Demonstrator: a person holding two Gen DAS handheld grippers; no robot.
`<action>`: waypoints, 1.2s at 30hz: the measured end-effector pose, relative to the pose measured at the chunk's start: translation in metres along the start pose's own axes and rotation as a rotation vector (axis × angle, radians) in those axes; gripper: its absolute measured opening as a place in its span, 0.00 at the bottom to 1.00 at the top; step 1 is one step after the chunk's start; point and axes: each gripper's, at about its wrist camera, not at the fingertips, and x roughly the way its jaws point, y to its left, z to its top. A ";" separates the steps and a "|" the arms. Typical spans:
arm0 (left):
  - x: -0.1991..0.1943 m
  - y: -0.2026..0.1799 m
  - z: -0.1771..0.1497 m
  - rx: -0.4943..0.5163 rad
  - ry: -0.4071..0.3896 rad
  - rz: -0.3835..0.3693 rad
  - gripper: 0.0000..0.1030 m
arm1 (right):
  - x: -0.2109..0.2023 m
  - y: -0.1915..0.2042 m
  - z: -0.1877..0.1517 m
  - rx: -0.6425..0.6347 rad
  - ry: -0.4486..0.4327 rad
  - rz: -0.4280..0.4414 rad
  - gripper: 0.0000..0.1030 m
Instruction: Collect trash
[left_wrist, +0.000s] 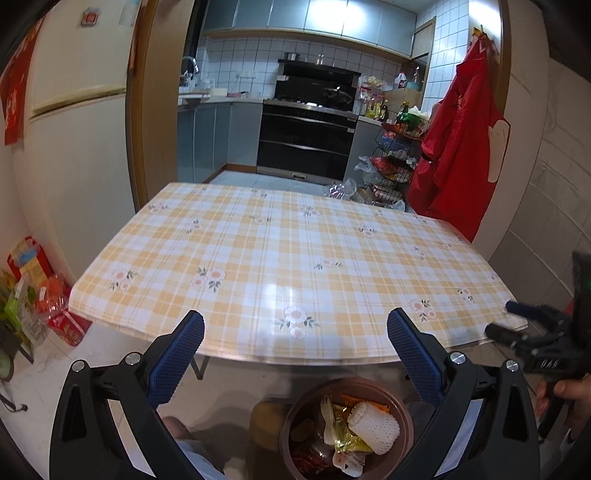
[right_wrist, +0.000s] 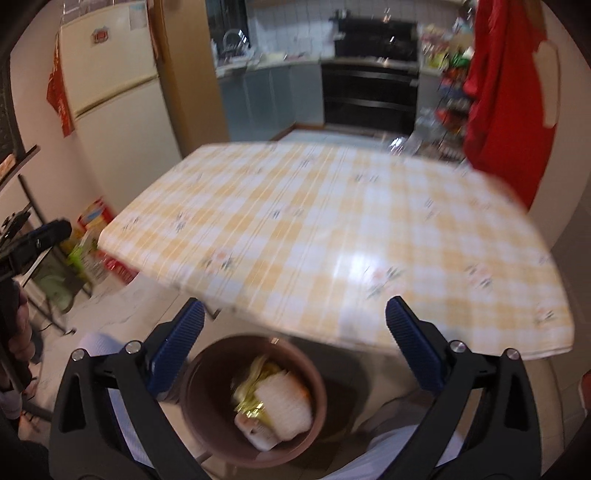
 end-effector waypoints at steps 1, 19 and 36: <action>-0.001 -0.002 0.003 0.007 -0.007 0.000 0.94 | -0.008 -0.002 0.007 0.005 -0.025 -0.014 0.94; -0.050 -0.058 0.066 0.151 -0.215 -0.039 0.94 | -0.098 -0.024 0.058 0.067 -0.278 -0.132 0.94; -0.057 -0.075 0.075 0.167 -0.237 -0.023 0.94 | -0.108 -0.031 0.057 0.094 -0.295 -0.198 0.94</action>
